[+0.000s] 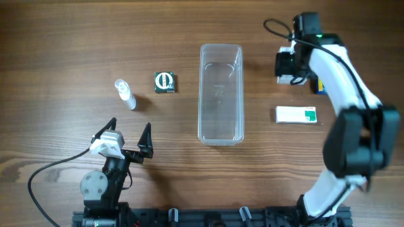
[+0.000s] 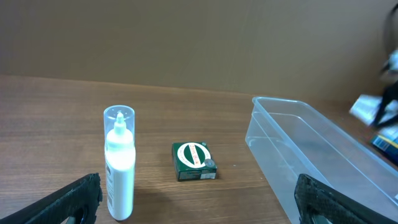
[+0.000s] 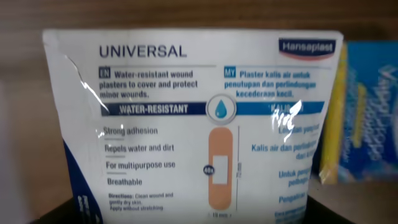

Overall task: Pack container
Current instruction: 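Carry the Hansaplast box into the clear container and release, then move right gripper to the blue-yellow box and grasp it, then place the blue-yellow box into the container and release, then grasp the white-green box with the right gripper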

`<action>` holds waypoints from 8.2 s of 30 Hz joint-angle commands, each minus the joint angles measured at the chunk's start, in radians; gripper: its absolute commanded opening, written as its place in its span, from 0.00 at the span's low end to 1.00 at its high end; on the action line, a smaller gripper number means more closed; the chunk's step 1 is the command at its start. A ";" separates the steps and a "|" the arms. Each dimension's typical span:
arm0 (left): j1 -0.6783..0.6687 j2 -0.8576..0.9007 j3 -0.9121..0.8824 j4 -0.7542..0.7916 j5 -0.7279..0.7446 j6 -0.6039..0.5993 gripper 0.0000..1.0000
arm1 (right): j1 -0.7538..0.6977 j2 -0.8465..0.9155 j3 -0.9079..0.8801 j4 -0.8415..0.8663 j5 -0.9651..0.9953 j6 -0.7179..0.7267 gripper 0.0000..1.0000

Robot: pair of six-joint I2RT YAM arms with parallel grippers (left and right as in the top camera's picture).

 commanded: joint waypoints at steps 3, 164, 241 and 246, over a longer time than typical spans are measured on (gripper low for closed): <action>0.008 -0.005 -0.006 -0.003 -0.006 -0.010 1.00 | 0.204 -0.312 0.007 -0.096 -0.104 0.154 0.76; 0.008 -0.005 -0.006 -0.003 -0.006 -0.010 1.00 | 0.408 0.133 0.101 0.093 -0.135 0.238 0.87; 0.008 -0.005 -0.006 -0.003 -0.006 -0.010 1.00 | -0.153 -0.033 -0.524 0.212 -0.142 1.173 1.00; 0.008 -0.005 -0.006 -0.003 -0.006 -0.010 1.00 | -0.153 -0.033 -0.524 0.215 -0.142 1.173 1.00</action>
